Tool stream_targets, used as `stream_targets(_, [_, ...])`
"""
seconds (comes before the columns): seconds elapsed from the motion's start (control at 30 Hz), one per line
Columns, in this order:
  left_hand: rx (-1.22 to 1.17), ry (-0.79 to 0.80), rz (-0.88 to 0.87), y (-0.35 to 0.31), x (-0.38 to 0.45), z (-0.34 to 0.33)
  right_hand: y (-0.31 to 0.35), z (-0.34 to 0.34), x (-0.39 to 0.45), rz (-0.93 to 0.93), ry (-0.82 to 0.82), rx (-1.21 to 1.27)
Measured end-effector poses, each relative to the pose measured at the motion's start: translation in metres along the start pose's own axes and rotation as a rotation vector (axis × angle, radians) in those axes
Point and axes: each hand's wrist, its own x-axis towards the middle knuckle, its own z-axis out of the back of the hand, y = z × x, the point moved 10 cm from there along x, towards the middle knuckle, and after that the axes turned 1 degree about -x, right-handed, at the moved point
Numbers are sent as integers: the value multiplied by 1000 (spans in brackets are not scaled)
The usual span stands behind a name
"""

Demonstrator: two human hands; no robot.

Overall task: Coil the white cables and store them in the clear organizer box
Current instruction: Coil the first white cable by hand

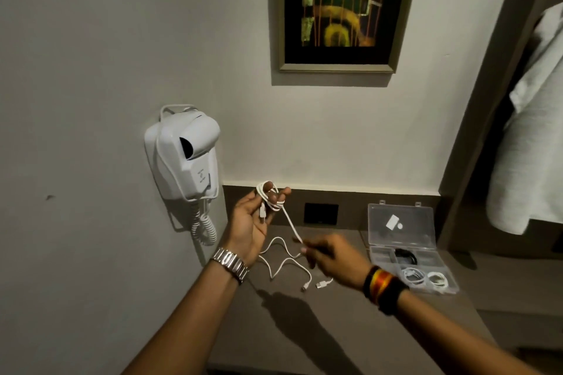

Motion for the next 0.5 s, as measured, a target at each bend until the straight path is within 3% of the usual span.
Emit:
stream_targets(0.1, [111, -110, -43, 6, 7, 17, 29, -15, -17, 81, 77, -153])
stream_targets(0.2, [710, -124, -172, 6, 2, 21, 71, 11, -23, 237, -49, -337])
stream_targets(0.27, [1185, -40, -278, 11, -4, 12, 95, 36, -25, 337, -131, -467])
stream_targets(0.33, [1397, 87, -252, 25, -9, 4, 107, 64, -24, 395, -196, -531])
stream_targets(0.4, [1321, 242, -97, 44, -13, -3, 111, 89, -18, 428, -220, -547])
stream_targets(0.5, [880, 353, 146, 56, -24, -18, 109, 110, -7, 475, -224, -620])
